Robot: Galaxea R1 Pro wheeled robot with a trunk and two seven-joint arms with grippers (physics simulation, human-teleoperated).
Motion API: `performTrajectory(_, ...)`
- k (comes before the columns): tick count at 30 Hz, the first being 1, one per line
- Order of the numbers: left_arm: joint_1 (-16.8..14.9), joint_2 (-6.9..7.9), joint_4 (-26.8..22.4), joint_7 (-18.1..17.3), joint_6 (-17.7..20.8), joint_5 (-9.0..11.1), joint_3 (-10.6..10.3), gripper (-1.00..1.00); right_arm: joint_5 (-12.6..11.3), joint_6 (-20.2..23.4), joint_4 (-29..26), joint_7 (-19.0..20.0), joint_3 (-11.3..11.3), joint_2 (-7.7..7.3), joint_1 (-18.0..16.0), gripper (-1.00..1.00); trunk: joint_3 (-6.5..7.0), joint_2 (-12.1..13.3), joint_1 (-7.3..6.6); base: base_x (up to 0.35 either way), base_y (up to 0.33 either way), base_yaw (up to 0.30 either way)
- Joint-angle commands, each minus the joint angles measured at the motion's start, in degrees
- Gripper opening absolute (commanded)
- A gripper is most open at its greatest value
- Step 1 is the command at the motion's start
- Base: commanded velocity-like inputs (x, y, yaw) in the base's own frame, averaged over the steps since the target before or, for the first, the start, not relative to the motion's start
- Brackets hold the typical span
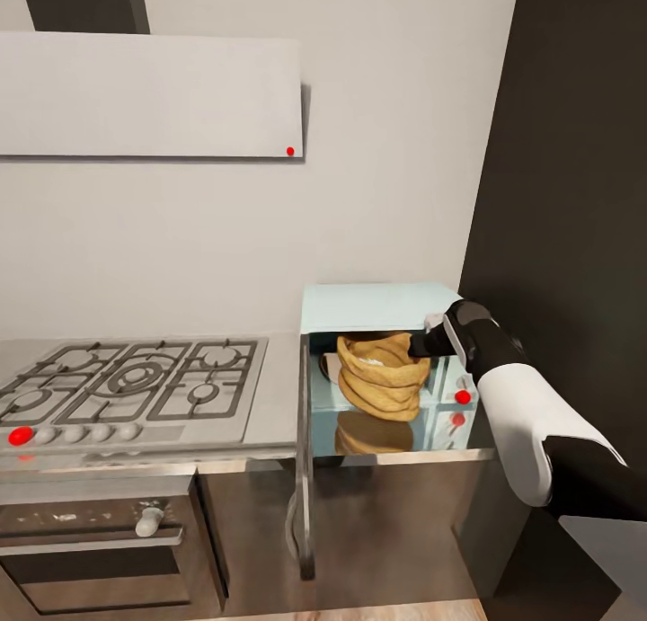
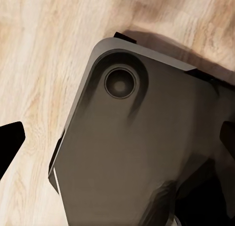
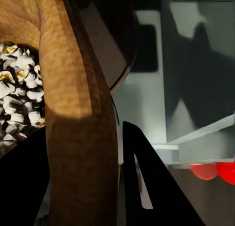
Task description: In the kitchen, take the popcorn bag from the countertop, put it into the microwave, and heat it until the popcorn is cooked so the cooked popcorn ends up inside the bag.
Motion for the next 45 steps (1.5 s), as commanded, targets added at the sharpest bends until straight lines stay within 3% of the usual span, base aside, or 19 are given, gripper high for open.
performTrajectory(1,0.0,-0.03,0.0,0.1,-0.1,0.0,0.3,1.00,2.5,0.0,0.3,0.5,-0.1,0.09,0.0,-1.00,-0.08,0.0,0.01,0.008,0.000,0.000)
performTrajectory(35,0.0,0.06,-0.1,0.1,-0.1,0.0,0.4,1.00,2.4,-0.1,3.3,0.7,-0.1,-0.14,0.0,-1.00,-0.08,0.0,0.01,0.052,0.020,0.000)
performTrajectory(36,0.0,0.06,-0.1,0.1,-0.1,0.1,0.4,1.00,2.3,-0.1,3.3,0.7,-0.1,-0.13,0.0,1.00,-0.08,0.0,0.01,0.000,0.000,0.000)
performTrajectory(45,0.0,-0.02,-0.1,0.1,-0.1,0.0,0.3,1.00,2.9,1.8,3.0,0.8,-0.2,-0.28,0.0,1.00,-0.08,0.0,0.01,0.000,0.000,0.000)
